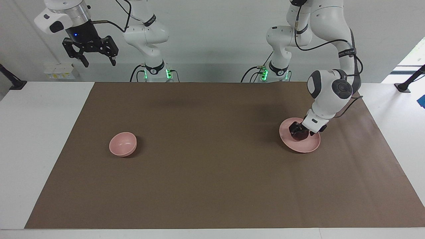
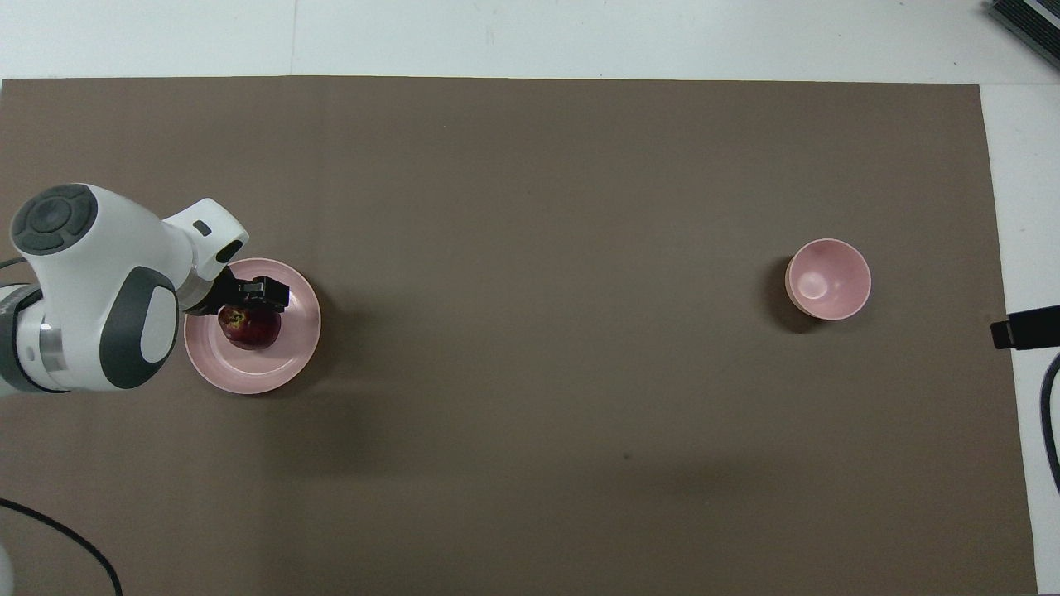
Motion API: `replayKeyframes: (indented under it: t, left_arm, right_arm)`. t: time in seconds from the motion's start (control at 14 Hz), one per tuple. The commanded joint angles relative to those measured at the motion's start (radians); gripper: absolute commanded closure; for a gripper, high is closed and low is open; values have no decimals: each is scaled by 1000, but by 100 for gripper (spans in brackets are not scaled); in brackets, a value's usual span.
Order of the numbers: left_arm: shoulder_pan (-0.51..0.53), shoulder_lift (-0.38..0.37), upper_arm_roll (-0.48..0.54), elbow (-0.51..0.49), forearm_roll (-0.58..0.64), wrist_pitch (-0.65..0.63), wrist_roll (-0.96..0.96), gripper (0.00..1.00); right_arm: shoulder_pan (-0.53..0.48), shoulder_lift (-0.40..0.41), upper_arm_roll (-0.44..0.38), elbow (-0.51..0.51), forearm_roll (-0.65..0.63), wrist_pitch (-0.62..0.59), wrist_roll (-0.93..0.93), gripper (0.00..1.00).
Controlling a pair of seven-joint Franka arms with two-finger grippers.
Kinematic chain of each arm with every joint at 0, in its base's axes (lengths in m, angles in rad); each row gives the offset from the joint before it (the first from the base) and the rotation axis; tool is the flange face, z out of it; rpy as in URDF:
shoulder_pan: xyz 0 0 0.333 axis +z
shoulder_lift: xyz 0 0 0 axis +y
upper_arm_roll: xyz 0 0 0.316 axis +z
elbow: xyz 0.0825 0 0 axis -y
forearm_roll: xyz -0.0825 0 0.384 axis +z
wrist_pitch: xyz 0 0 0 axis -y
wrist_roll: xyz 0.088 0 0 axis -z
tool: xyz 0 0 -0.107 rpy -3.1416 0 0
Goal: Move apple from plate to bowl
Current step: 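Reach the left gripper over the plate and grasp the red apple, then lift the apple with the left gripper while the right gripper reaches inward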
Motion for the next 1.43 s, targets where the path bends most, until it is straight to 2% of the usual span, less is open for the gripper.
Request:
replayKeyframes:
  t: [0.0, 0.21, 0.29, 0.36, 0.5, 0.79, 0.93, 1.15, 1.36]
  left_arm:
    - [8, -52, 5, -75, -8, 25, 11, 0]
    - [6, -49, 5, -99, -8, 62, 8, 0]
    - [0, -49, 5, -95, -8, 53, -4, 55]
    - [6, -49, 5, -93, -8, 41, -6, 100]
    - [6, -27, 5, -21, -8, -45, -15, 100]
    - [-9, 49, 5, 204, -9, -295, -66, 100]
    - [-23, 45, -10, 231, -31, -303, -139, 100]
    - [-51, 56, -9, 283, -265, -309, -282, 100]
    - [-78, 57, -10, 298, -385, -312, -360, 100]
  right_arm:
    - [-5, -16, 2, -10, 8, -4, -29, 0]
    - [-5, -16, 2, -10, 8, -4, -29, 0]
    - [-5, -16, 2, -10, 8, -4, -29, 0]
    - [-5, -16, 2, -10, 8, -4, -29, 0]
    - [-5, -16, 2, -10, 8, -4, -29, 0]
    - [-5, -17, 2, -10, 8, -4, -29, 0]
    - [-6, -16, 2, -10, 8, -4, -29, 0]
    - [-5, -16, 2, -10, 8, -4, -29, 0]
    - [-5, -16, 2, -10, 8, -4, -29, 0]
